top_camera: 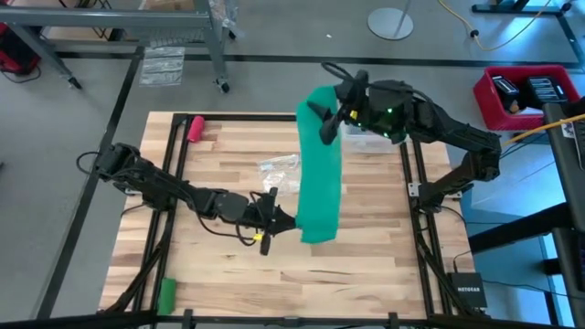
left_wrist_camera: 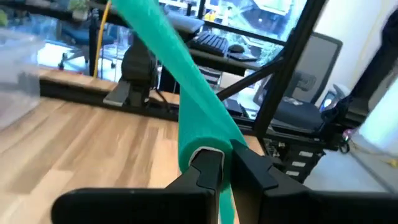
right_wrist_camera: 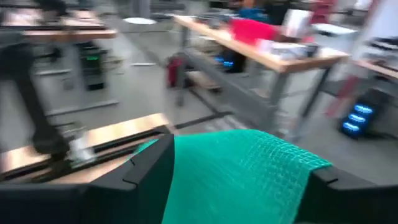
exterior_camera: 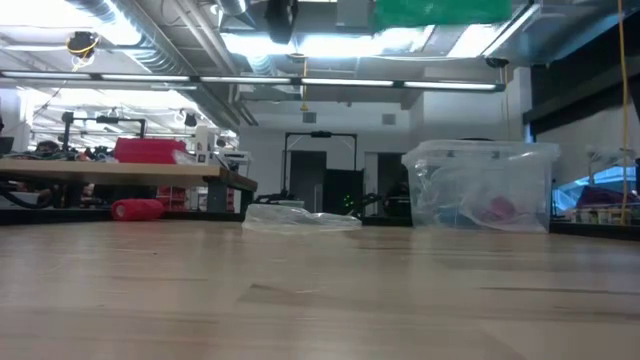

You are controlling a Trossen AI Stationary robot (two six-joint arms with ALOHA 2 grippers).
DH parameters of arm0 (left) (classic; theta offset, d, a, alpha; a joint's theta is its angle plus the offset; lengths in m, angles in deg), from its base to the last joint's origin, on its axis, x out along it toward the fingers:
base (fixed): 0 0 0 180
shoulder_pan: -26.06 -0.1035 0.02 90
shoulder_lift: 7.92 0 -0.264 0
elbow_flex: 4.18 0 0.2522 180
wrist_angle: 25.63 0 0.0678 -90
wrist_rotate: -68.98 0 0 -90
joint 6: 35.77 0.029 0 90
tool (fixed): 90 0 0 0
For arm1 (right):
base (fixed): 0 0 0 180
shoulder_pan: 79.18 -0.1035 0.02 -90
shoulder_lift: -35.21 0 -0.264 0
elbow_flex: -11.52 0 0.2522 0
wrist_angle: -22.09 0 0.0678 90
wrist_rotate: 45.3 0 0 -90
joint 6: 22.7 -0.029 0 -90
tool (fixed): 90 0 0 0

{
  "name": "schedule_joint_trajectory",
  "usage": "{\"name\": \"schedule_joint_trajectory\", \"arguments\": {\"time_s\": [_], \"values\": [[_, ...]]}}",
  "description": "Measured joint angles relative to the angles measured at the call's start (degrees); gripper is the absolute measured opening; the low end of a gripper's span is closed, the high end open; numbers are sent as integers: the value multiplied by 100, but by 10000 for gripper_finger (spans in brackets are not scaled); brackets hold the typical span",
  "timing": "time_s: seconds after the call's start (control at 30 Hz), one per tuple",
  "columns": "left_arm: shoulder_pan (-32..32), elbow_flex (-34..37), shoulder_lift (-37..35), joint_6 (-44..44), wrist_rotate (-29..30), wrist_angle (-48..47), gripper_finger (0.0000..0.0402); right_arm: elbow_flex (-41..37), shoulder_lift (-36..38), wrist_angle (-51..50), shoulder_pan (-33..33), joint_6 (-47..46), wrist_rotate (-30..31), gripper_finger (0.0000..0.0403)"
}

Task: Roll bandage
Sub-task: Roll the green bandage

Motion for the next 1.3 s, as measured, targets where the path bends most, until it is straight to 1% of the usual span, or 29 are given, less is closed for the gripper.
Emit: {"name": "schedule_joint_trajectory", "arguments": {"time_s": [0.03, 0.07, 0.17, 0.23, 0.33, 0.43, 0.57, 0.63, 0.7, 0.8, 0.9, 0.97, 1.1, 1.27, 1.3], "values": [[0, -1, -3, -58, 7, -64, 17, 0, -12, -74, 75, -227, 69, 236], [0, -2, -7, -73, 21, -145, 17, 0, -44, -196, 171, -562, -24, 234], [7, 7, 0, -74, 112, -317, 17, 0, -189, -897, 536, -1643, -1098, 231], [13, 9, 2, -77, 97, -318, 17, 0, -358, -1469, 673, -1953, -1771, 229], [17, 9, 2, -78, 90, -289, 17, -10, -573, -2046, 783, -2251, -2149, 227], [17, 9, 4, -98, 97, -352, 17, -17, -584, -1778, 937, -2128, -2170, 227], [9, 9, 4, -136, 153, -331, 17, -2, -542, -1016, 959, -1347, -1734, 227], [9, 9, 4, -139, 151, -335, 17, -2, -561, -827, 935, -1081, -1701, 227], [9, 9, 4, -139, 144, -353, 17, -2, -584, -913, 952, -1072, -1966, 229], [1, 7, 4, -195, 133, -422, 17, 0, -655, -1600, 1060, -1182, -2412, 242], [-20, 7, 4, -224, 105, -482, 17, 0, -750, -2477, 1073, -1156, -2448, 260], [-34, 7, 4, -252, 108, -610, 17, -7, -754, -2803, 1072, -1148, -2541, 270], [-92, 7, 9, -286, 109, -734, 17, -7, -546, -2573, 1067, -1320, -3004, 280], [-160, 4, 9, -289, 128, -670, 17, 4, -115, -1529, 1067, -1855, -3070, 280], [-173, 1, 9, -292, 136, -661, 17, 4, -62, -1426, 1068, -2001, -3197, 280]]}}
